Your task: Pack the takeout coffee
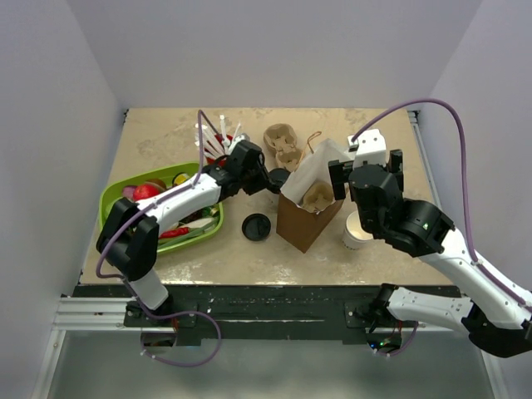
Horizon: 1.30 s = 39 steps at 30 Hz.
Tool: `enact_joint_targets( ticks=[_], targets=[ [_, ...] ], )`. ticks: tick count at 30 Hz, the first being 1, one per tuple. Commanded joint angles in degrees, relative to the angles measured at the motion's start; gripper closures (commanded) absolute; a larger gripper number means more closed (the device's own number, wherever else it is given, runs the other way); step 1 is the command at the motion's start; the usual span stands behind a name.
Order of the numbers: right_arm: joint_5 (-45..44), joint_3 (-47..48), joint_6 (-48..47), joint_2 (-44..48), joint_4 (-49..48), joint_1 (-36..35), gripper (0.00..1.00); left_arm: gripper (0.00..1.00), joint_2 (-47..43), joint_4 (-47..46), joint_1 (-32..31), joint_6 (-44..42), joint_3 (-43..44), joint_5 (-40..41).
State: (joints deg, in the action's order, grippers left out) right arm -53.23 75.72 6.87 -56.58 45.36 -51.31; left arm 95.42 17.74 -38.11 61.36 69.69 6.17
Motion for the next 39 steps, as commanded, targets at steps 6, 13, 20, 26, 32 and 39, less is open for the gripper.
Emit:
enact_joint_targets(
  ticks=[6,13,20,26,32,39],
  targets=[
    [-5.0,1.3,-0.5,0.3,-1.9,0.3,0.02,0.59,7.5,4.9,3.0,-16.6,13.6,-7.7],
    [-5.7,1.4,-0.3,0.9,-1.6,0.5,0.02,0.57,6.5,6.3,3.3,-19.1,16.0,-2.9],
    [-6.6,1.5,-0.4,0.4,-1.1,0.7,0.02,0.51,3.1,6.2,3.3,-16.2,13.8,-3.6],
    [-6.6,1.3,-0.7,0.4,-1.2,0.8,0.02,0.52,1.4,4.9,3.2,-7.9,9.4,-4.2],
    [-6.6,0.6,-1.7,0.6,-3.1,0.9,0.02,0.53,3.6,5.0,2.2,-6.1,10.7,-5.0],
    [-7.5,0.1,-1.9,1.2,-3.2,1.0,0.02,0.36,5.0,6.7,1.5,-6.1,11.0,-5.4]
  ],
)
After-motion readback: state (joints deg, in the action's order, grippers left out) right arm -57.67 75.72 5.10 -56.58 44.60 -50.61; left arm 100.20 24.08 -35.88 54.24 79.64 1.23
